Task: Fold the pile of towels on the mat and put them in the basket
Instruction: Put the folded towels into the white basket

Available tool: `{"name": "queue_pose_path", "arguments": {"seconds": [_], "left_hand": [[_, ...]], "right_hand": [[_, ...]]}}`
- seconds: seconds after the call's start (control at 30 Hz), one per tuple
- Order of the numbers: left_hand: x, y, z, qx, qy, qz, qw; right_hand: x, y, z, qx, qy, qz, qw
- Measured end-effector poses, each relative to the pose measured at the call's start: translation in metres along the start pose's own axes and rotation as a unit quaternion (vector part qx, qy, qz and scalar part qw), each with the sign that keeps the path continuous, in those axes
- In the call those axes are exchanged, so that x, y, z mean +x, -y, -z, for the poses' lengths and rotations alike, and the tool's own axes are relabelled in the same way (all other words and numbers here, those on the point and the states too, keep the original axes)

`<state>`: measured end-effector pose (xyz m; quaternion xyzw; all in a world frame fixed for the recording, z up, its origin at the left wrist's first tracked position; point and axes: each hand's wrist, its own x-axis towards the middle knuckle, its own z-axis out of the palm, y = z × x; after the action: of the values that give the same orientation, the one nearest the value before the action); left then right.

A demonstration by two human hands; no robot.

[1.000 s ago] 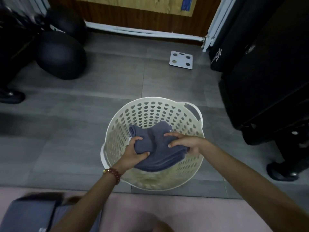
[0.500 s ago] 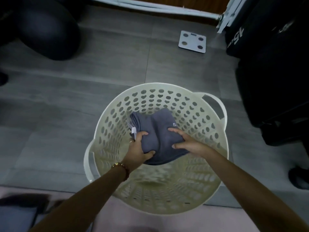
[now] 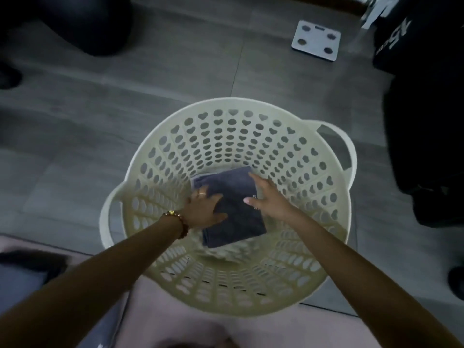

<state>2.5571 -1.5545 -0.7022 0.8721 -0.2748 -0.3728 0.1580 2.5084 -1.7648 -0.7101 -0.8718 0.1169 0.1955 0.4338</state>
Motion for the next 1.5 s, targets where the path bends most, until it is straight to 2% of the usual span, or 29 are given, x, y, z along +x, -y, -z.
{"name": "queue_pose_path", "arguments": {"seconds": [0.1, 0.17, 0.27, 0.37, 0.5, 0.63, 0.7, 0.83, 0.97, 1.07, 1.17, 1.3, 1.5], "left_hand": [[-0.039, -0.023, 0.035, -0.077, -0.108, -0.093, 0.987], [-0.075, -0.028, 0.056, -0.116, -0.158, -0.133, 0.971], [-0.132, -0.024, 0.076, -0.125, -0.215, -0.151, 0.957], [-0.184, -0.001, 0.082, -0.133, -0.257, -0.121, 0.95], [-0.253, 0.051, 0.066, -0.152, -0.287, -0.055, 0.944], [-0.32, 0.119, 0.029, -0.187, -0.283, 0.026, 0.94], [-0.348, 0.158, 0.005, -0.204, -0.271, 0.06, 0.939], [-0.384, 0.224, -0.044, -0.207, -0.242, 0.096, 0.943], [-0.411, 0.28, -0.096, -0.197, -0.184, 0.096, 0.958], [-0.418, 0.316, -0.131, -0.201, -0.145, 0.114, 0.962], [-0.404, 0.34, -0.158, -0.197, -0.124, 0.134, 0.963], [-0.369, 0.373, -0.196, -0.201, -0.106, 0.159, 0.961], [-0.33, 0.408, -0.246, -0.257, -0.104, 0.171, 0.945]], "right_hand": [[-0.032, 0.045, 0.013, 0.13, -0.034, 0.055, 0.989], [-0.056, 0.074, 0.021, 0.159, -0.046, 0.084, 0.983], [-0.091, 0.119, 0.022, 0.179, -0.041, 0.114, 0.976], [-0.12, 0.17, 0.007, 0.213, -0.002, 0.14, 0.967], [-0.144, 0.234, -0.046, 0.273, 0.108, 0.167, 0.941], [-0.158, 0.265, -0.134, 0.335, 0.221, 0.121, 0.908], [-0.16, 0.259, -0.186, 0.339, 0.242, 0.08, 0.906], [-0.167, 0.22, -0.285, 0.254, 0.19, 0.0, 0.948], [-0.162, 0.188, -0.362, 0.196, 0.161, -0.079, 0.964], [-0.151, 0.161, -0.41, 0.118, 0.179, -0.1, 0.972], [-0.149, 0.138, -0.442, 0.056, 0.233, -0.152, 0.959], [-0.137, 0.111, -0.473, 0.074, 0.228, -0.139, 0.961], [-0.144, 0.077, -0.522, 0.099, 0.138, -0.07, 0.983]]}}
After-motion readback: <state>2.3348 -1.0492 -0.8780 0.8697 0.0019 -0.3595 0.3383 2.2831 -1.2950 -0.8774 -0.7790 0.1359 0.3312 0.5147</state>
